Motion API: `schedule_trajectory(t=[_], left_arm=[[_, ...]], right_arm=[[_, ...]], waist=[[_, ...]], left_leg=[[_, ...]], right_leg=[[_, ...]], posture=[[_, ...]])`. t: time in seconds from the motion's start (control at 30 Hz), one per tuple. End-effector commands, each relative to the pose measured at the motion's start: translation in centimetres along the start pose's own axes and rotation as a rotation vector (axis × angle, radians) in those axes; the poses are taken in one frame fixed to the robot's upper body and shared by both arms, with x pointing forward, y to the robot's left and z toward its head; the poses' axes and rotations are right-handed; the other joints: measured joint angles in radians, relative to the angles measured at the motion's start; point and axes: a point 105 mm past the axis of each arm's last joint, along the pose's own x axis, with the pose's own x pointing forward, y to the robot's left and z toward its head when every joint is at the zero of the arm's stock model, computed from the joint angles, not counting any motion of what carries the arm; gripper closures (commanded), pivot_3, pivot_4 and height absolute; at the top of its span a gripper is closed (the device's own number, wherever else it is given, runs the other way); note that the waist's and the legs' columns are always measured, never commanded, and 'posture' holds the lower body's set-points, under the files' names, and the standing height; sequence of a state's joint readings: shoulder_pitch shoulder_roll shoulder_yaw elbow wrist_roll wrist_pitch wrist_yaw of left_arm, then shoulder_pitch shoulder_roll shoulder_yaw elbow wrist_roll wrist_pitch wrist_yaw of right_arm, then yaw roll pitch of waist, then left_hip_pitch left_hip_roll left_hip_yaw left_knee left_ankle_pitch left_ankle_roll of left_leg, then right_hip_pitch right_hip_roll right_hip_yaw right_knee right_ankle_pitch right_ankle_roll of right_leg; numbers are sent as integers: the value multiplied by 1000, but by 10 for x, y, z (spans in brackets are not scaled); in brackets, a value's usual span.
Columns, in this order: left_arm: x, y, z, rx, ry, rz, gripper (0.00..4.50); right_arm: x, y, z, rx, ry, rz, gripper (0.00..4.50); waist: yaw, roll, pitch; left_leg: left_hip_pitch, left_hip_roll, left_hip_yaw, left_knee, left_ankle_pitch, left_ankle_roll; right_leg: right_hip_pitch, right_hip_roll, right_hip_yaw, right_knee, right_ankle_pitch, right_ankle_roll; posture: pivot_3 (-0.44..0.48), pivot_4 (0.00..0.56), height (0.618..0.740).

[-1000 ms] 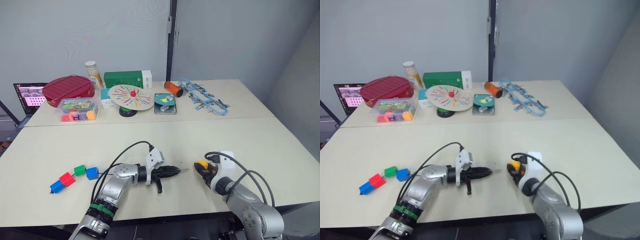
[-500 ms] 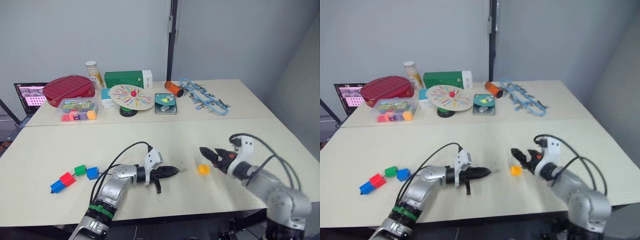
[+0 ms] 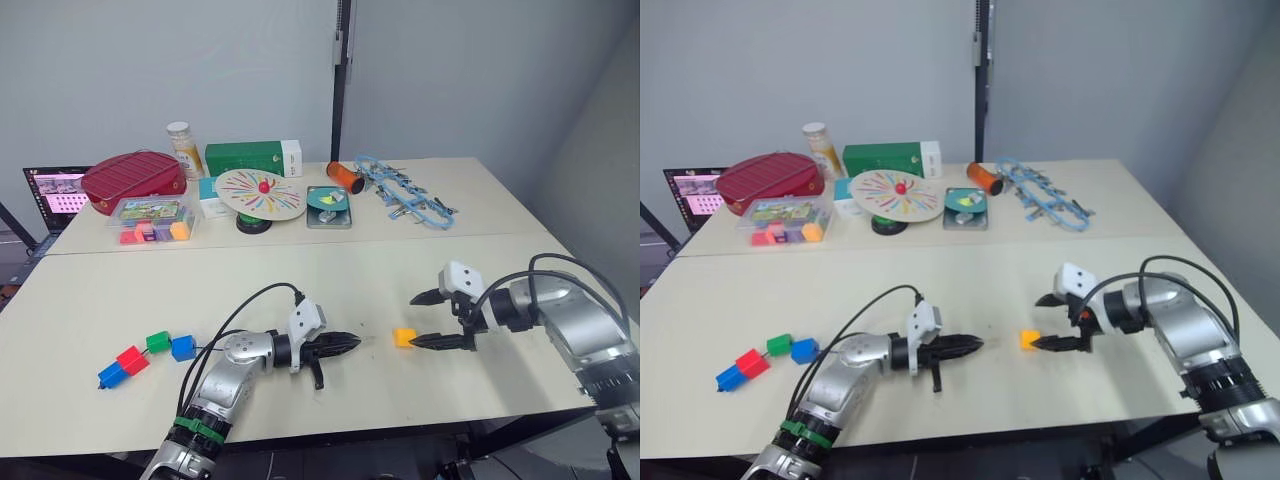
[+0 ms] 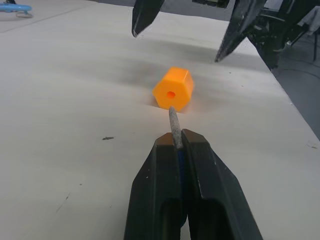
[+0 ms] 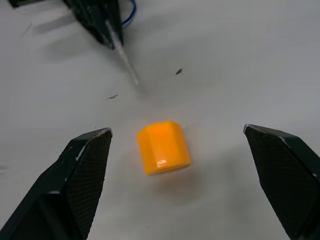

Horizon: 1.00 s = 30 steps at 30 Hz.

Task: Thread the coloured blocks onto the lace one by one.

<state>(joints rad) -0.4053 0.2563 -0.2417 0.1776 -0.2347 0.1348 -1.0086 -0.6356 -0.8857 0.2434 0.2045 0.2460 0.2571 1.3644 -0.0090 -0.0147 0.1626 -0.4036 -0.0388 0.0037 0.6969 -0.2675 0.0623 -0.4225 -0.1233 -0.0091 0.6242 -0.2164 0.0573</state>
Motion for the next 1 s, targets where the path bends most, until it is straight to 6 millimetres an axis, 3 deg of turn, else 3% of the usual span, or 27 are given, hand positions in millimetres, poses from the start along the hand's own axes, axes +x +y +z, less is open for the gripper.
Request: schedule_trajectory(t=[0.03,0.37,0.63,0.73,0.93,1.0], left_arm=[[-4,0,9,26,-28,20,4500],[-3,-1,9,30,-22,35,4500],[-1,-5,8,31,-17,21,4500],[2,-5,9,37,-16,11,4500],[8,-5,11,40,-19,-7,4500],[10,-6,12,42,-20,-15,4500]], right_arm=[[0,-3,1,-69,8,46,54],[9,-11,-8,-101,34,85,54],[16,-7,-23,-63,57,101,54],[21,-5,-29,-35,68,99,852],[24,-3,-32,-14,71,94,2985],[25,-2,-32,-14,70,94,3218]], waist=[[2,0,0],[11,0,0],[16,0,0],[17,0,0],[18,0,0],[19,0,0]], left_leg=[[0,0,0,0,0,0],[0,-1,-1,0,0,-1],[-1,-1,-1,0,1,-2],[0,-1,-1,0,1,-2],[0,-1,-1,0,1,-2],[0,-1,-1,0,1,-2]], right_leg=[[0,0,0,0,0,0],[-1,-1,0,0,0,0],[-1,-2,0,0,0,-1],[-1,-2,0,1,0,-1],[-1,-2,0,1,0,-1],[-1,-2,0,1,0,-1]], posture=[[0,150,740],[0,150,740],[0,150,740],[0,150,740],[0,150,740],[0,150,740]])
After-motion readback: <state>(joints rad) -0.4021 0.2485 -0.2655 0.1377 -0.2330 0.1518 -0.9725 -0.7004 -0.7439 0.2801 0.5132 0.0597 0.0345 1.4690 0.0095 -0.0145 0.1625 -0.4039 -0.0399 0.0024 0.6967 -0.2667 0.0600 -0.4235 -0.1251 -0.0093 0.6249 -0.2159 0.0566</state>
